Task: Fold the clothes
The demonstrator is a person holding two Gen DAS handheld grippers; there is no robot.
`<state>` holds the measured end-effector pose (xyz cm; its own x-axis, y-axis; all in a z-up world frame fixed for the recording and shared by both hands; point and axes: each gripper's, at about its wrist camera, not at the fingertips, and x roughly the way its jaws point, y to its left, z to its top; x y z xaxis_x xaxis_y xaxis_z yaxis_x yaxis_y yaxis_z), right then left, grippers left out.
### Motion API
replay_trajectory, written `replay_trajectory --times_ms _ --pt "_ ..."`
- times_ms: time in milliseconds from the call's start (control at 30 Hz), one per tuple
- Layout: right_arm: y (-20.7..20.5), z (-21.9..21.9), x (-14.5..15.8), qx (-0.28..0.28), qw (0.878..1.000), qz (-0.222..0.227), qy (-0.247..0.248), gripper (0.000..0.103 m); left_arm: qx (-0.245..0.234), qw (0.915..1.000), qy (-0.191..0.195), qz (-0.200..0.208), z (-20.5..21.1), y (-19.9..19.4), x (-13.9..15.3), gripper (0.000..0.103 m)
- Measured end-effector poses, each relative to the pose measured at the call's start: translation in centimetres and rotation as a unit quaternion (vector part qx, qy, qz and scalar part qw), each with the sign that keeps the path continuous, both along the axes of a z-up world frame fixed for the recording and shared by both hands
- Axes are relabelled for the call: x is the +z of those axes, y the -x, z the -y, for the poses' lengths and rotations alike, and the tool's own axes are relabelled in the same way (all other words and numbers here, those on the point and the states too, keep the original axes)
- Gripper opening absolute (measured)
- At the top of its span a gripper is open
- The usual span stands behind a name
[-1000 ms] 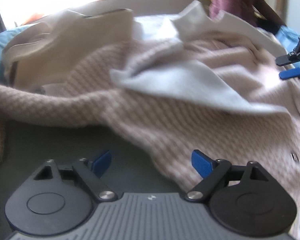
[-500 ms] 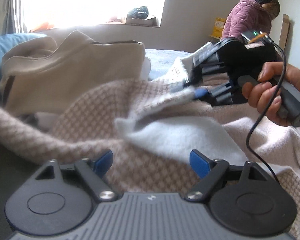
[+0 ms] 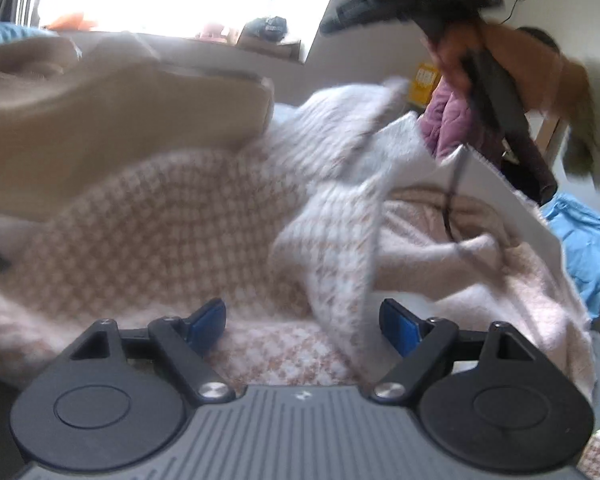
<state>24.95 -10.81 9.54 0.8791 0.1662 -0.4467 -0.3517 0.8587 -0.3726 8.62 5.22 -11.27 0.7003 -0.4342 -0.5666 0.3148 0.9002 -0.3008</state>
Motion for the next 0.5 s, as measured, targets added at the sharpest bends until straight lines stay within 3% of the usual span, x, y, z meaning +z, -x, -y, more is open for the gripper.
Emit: replay_trajectory --times_ms 100,200,300,333,433,500 --pt "-3.1 0.5 -1.3 -0.039 0.999 -0.012 -0.009 0.000 0.001 1.0000 0.009 -0.002 0.2 -0.3 -0.6 0.085" --pt "-2.6 2.3 -1.8 -0.055 0.990 -0.053 -0.117 0.002 -0.004 0.9993 0.037 -0.005 -0.1 -0.6 -0.6 0.085" --pt "1.2 4.3 -1.7 -0.028 0.970 -0.105 -0.218 0.006 -0.020 0.9972 0.072 -0.002 -0.3 -1.0 -0.6 0.085" --pt "2.6 5.1 -1.4 -0.023 0.962 -0.120 -0.243 0.014 -0.026 0.9962 0.083 -0.003 -0.2 -1.2 -0.6 0.084" --pt "5.1 7.7 -1.5 -0.022 0.922 -0.190 -0.336 0.064 -0.046 0.9936 0.103 -0.009 1.1 -2.0 -0.8 0.078" --pt "5.3 8.8 -3.2 -0.044 0.886 -0.260 -0.383 0.072 -0.057 0.9922 0.111 -0.011 1.9 -2.3 -0.9 0.078"
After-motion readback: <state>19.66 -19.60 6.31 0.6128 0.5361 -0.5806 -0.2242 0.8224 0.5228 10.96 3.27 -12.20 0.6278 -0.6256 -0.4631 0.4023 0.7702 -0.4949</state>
